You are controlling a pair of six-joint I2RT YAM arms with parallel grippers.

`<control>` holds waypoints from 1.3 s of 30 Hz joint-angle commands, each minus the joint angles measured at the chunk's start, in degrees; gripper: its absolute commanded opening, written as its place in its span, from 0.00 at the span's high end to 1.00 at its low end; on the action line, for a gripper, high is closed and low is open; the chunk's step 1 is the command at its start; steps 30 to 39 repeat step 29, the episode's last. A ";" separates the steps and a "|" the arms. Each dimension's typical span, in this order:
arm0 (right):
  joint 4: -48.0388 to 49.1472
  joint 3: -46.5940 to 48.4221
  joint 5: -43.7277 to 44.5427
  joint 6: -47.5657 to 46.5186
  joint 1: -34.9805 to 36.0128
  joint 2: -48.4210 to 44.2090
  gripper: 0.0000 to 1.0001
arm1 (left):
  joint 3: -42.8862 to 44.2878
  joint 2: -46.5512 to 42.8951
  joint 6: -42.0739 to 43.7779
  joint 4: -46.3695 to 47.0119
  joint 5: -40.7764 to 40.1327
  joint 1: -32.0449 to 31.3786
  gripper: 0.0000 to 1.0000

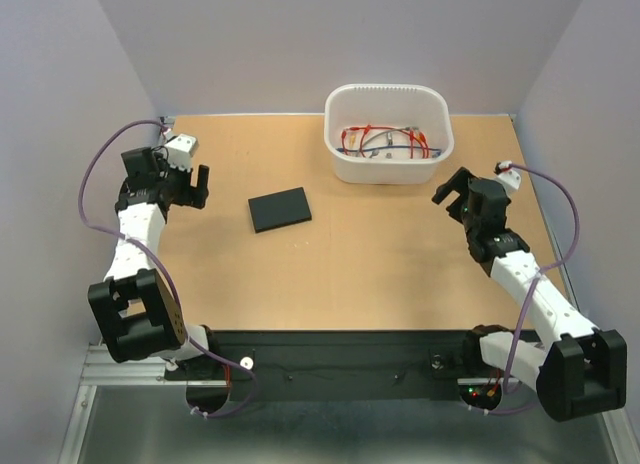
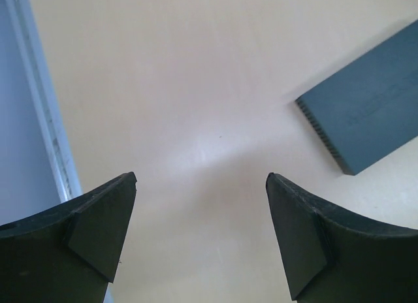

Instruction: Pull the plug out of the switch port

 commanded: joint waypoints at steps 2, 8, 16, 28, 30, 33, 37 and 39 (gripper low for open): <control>-2.13 -3.96 8.08 6.66 -0.49 -3.00 0.00 | -3.31 -1.92 -2.04 2.54 -3.21 5.10 0.07; -3.28 -6.17 8.08 11.68 -0.49 1.29 0.00 | -8.06 -3.24 -1.16 4.03 -3.83 8.89 0.07; -5.29 -3.18 3.26 11.77 -0.57 11.05 0.00 | -11.40 -2.89 -1.78 6.05 -3.74 9.07 0.07; -6.09 -2.74 3.68 9.84 -0.49 12.21 0.00 | -12.46 -1.84 -1.86 6.14 -1.90 9.07 0.07; -6.00 -2.83 4.21 9.66 -0.49 12.03 0.00 | -12.46 -1.66 -2.04 6.14 -1.72 9.07 0.07; -6.00 -2.83 4.21 9.66 -0.49 12.03 0.00 | -12.46 -1.66 -2.04 6.14 -1.72 9.07 0.07; -6.00 -2.83 4.21 9.66 -0.49 12.03 0.00 | -12.46 -1.66 -2.04 6.14 -1.72 9.07 0.07; -6.00 -2.83 4.21 9.66 -0.49 12.03 0.00 | -12.46 -1.66 -2.04 6.14 -1.72 9.07 0.07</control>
